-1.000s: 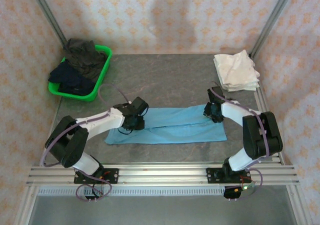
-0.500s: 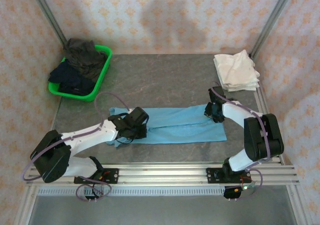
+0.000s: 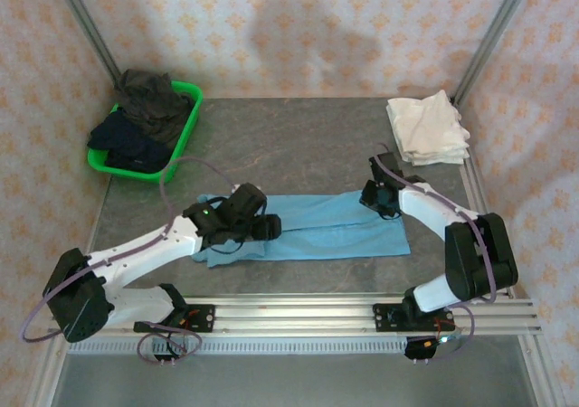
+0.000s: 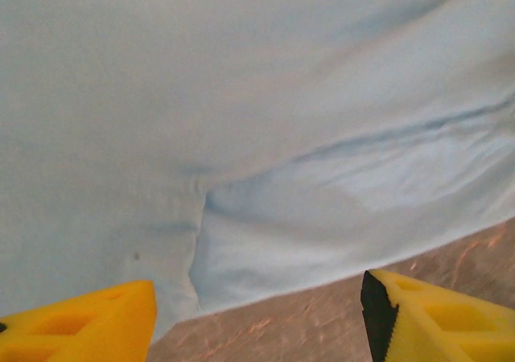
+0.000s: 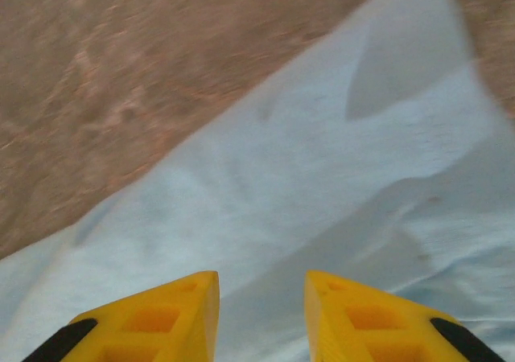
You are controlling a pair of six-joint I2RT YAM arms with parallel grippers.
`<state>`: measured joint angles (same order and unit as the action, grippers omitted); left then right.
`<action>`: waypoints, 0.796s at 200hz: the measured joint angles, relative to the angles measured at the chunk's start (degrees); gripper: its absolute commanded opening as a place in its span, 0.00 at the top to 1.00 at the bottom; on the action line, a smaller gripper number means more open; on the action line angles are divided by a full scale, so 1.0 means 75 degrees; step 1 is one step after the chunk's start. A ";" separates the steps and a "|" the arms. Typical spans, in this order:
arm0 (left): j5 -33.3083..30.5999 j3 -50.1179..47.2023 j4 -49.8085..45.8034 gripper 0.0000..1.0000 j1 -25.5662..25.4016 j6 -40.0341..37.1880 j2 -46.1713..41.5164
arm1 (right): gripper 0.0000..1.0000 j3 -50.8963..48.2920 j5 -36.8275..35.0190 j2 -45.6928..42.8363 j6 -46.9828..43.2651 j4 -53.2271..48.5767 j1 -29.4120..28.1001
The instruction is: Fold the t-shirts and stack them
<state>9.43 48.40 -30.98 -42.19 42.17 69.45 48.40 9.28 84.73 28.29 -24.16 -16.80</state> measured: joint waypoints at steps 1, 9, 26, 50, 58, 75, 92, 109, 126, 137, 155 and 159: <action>0.0000 0.0020 0.0009 0.32 0.0038 -0.0012 -0.0009 | 0.66 0.0012 0.0003 0.0009 0.0003 0.0003 -0.0017; -0.0006 0.0079 0.0047 0.32 0.0254 -0.0061 -0.0012 | 0.67 0.0105 0.0029 0.0143 0.0023 0.0067 -0.0154; -0.0058 0.0082 0.0079 0.32 0.0758 -0.0181 0.0131 | 0.67 0.0254 0.0085 0.0551 0.0032 0.0251 -0.0294; -0.0079 -0.0032 0.0323 0.35 0.1099 -0.0230 0.0702 | 0.67 0.0294 0.0017 0.1037 0.0058 0.0312 -0.0303; -0.0026 -0.0160 0.0469 0.35 0.1096 -0.0221 0.0956 | 0.67 0.0294 -0.0055 0.1137 0.0058 0.0286 -0.0300; 0.0029 -0.0527 0.0656 0.35 0.1090 -0.0178 0.1329 | 0.67 0.0321 -0.0157 0.1212 0.0064 0.0256 -0.0242; 0.0032 -0.1037 0.0682 0.34 0.1317 -0.0038 0.1387 | 0.66 0.0326 -0.0245 0.1212 0.0096 0.0256 -0.0055; 0.0067 -0.1518 0.0743 0.34 0.1935 0.0090 0.1271 | 0.66 0.0312 -0.0286 0.1212 0.0149 0.0262 0.0181; 0.0117 -0.1693 0.0892 0.34 0.2486 0.0178 0.0918 | 0.66 0.0291 -0.0248 0.1207 0.0166 0.0265 0.0291; 0.0087 -0.1725 0.0866 0.34 0.2725 0.0192 0.0804 | 0.66 0.0291 -0.0239 0.1195 0.0166 0.0268 0.0291; 0.0076 -0.1644 0.0667 0.34 0.2815 0.0178 0.0729 | 0.66 0.0274 -0.0233 0.1134 0.0166 0.0265 0.0297; 0.0076 -0.1582 0.0589 0.34 0.2812 0.0172 0.0702 | 0.66 0.0262 -0.0233 0.1110 0.0169 0.0259 0.0297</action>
<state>10.00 36.53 -26.57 -21.10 43.46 74.72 50.37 7.53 93.06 29.56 -22.22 -14.57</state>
